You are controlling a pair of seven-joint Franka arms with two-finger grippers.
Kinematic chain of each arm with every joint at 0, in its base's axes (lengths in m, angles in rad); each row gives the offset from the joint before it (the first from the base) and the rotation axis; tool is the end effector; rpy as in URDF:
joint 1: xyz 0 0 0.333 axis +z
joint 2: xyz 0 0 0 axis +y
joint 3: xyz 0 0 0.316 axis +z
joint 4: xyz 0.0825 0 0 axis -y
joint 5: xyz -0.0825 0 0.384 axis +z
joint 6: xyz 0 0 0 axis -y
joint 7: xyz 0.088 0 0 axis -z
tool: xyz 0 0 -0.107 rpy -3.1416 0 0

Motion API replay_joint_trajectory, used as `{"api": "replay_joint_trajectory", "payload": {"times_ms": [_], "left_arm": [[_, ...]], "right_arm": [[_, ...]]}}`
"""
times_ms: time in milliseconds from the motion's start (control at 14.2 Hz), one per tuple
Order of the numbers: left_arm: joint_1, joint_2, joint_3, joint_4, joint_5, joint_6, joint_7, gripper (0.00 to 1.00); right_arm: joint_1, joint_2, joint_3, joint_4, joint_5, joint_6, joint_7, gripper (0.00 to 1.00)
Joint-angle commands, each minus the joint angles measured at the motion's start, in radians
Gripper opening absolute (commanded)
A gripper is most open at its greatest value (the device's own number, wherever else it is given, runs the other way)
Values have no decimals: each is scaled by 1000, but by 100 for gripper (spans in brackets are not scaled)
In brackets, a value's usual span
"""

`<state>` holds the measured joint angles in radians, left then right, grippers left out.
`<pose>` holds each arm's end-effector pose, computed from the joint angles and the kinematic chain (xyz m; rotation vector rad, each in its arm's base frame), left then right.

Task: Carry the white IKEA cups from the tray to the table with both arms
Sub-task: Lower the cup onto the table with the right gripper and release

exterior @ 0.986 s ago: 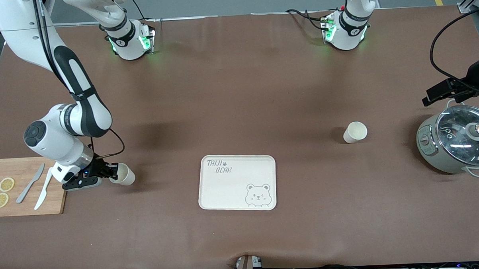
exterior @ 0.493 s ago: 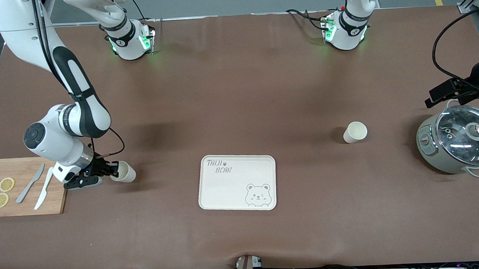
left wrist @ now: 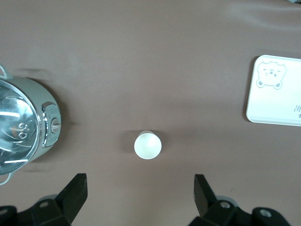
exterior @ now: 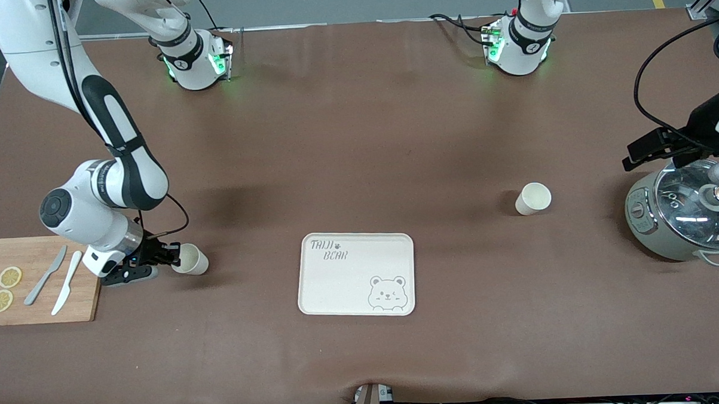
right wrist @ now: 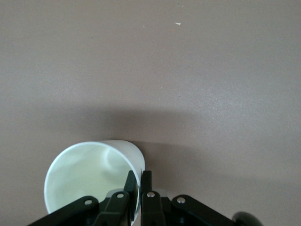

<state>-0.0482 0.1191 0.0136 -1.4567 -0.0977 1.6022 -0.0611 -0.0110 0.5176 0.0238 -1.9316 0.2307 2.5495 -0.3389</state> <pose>0.5939 -0.0312 0.6134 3.0439 0.0429 0.0331 0.6347 0.0044 0.2261 -2.9946 -0.2441 -0.1837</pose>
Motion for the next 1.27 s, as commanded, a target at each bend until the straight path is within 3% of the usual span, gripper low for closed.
{"api": "replay_joint_trajectory", "payload": {"times_ms": [0, 70, 141, 211, 282, 352, 775, 1197], "left_arm": [[1, 7, -18, 24, 19, -5, -6, 100], [1, 5, -27, 24, 19, -5, -6, 100], [1, 4, -33, 24, 19, -5, -6, 100], [2, -2, -35, 24, 22, -5, -9, 100], [1, -12, -37, 24, 24, -5, -9, 100], [4, -27, -49, 22, 24, -5, -9, 100], [5, -65, -63, 18, 24, -41, -12, 100], [7, -67, -72, 18, 67, -10, -23, 100]], "right_arm": [[-15, 21, 11, 19, 27, 11, -52, 10], [-15, 24, 11, 19, 27, 20, -52, 12], [-15, 27, 11, 19, 27, 21, -52, 23], [-14, 27, 11, 19, 27, 21, -52, 53], [-15, 27, 11, 19, 27, 21, -52, 95], [-15, 27, 13, 20, 29, 21, -52, 100], [-15, 9, 18, 34, 27, -15, -46, 100], [-33, -28, 10, 201, 26, -326, -38, 100]]}}
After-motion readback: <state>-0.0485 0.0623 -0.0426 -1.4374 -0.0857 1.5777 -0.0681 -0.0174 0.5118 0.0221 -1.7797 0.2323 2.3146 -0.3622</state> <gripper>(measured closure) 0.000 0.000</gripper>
